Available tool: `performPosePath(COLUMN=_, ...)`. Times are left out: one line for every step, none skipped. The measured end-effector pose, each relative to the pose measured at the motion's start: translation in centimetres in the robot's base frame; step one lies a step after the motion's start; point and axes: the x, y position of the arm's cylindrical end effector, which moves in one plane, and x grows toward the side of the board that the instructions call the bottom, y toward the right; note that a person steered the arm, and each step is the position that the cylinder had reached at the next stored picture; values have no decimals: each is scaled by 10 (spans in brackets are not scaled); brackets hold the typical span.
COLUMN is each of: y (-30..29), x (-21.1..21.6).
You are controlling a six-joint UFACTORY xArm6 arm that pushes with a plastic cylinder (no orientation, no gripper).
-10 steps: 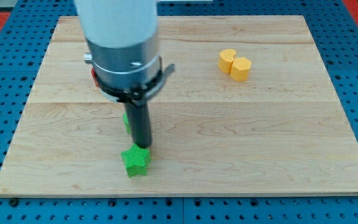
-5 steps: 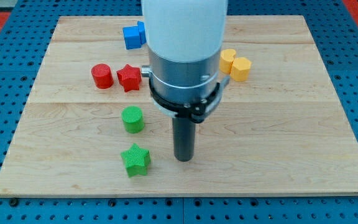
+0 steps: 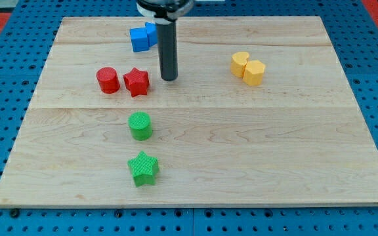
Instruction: Place the red star at the top of the green circle
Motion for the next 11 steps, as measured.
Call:
performPosePath(y=-55, x=-21)
performPosePath(y=-95, x=14)
performPosePath(y=-72, x=35)
performPosePath(y=-54, x=24)
performPosePath(y=-50, x=8)
performPosePath(y=-6, x=1)
performPosePath(y=-8, x=25)
performPosePath(y=-35, x=20)
performPosePath(y=-45, x=-4)
performPosePath(y=-122, x=-4)
performPosePath(y=-167, x=38)
